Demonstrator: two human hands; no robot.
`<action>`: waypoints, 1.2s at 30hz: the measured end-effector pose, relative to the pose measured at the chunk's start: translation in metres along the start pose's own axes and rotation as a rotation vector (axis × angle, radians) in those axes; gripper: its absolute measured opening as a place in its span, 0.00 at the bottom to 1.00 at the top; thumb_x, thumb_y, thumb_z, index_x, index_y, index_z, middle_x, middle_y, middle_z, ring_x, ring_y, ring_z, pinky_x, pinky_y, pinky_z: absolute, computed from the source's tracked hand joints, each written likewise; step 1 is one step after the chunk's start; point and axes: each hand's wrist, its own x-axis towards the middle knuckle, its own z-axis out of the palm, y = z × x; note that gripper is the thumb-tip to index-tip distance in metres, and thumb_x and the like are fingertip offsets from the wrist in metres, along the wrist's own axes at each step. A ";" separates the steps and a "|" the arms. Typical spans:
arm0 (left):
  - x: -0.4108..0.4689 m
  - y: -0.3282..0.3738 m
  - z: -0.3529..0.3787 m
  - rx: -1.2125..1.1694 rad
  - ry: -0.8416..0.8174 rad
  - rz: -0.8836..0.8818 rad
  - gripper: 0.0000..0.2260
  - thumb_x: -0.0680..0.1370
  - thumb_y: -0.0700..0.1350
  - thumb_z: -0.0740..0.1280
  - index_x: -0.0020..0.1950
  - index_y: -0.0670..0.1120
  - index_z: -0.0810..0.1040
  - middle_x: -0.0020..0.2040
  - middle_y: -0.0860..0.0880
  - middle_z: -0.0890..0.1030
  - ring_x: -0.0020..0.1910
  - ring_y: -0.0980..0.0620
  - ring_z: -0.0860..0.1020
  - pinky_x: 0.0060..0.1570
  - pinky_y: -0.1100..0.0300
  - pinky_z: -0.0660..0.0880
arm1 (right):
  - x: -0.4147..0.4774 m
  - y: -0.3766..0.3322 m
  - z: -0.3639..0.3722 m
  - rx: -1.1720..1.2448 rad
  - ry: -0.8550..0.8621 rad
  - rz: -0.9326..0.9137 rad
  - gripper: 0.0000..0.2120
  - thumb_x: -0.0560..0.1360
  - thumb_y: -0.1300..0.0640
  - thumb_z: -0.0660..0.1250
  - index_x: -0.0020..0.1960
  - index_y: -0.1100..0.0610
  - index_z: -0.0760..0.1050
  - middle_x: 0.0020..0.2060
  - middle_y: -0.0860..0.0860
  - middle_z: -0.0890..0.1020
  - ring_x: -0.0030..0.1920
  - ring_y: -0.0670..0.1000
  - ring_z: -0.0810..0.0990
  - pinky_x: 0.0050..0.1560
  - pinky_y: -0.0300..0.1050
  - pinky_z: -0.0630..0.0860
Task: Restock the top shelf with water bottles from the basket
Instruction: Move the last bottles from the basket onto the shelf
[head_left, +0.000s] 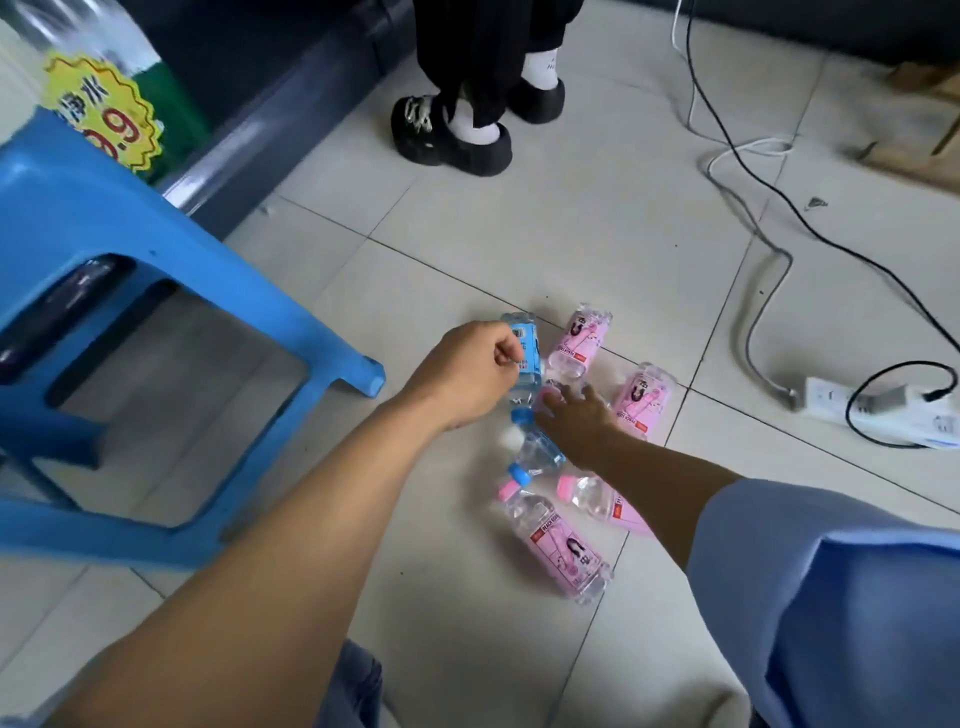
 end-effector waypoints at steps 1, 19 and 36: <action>0.001 -0.004 0.002 0.020 -0.012 -0.007 0.07 0.76 0.39 0.63 0.50 0.45 0.79 0.42 0.52 0.75 0.40 0.53 0.73 0.41 0.66 0.67 | 0.003 -0.001 0.003 -0.017 0.034 -0.009 0.29 0.77 0.58 0.63 0.75 0.56 0.58 0.74 0.58 0.59 0.73 0.60 0.60 0.71 0.58 0.61; 0.097 -0.046 0.103 0.501 -0.153 -0.127 0.19 0.77 0.43 0.62 0.68 0.44 0.66 0.66 0.42 0.70 0.62 0.41 0.72 0.55 0.52 0.72 | -0.009 0.069 -0.052 1.302 0.657 0.546 0.21 0.69 0.56 0.73 0.59 0.60 0.72 0.51 0.52 0.73 0.44 0.49 0.70 0.44 0.37 0.65; 0.107 -0.085 0.113 0.896 -0.052 0.297 0.23 0.55 0.41 0.78 0.49 0.48 0.80 0.44 0.49 0.80 0.45 0.46 0.80 0.49 0.53 0.75 | 0.004 0.060 -0.056 1.375 0.574 0.535 0.20 0.68 0.54 0.73 0.57 0.58 0.72 0.49 0.50 0.73 0.46 0.51 0.74 0.47 0.44 0.72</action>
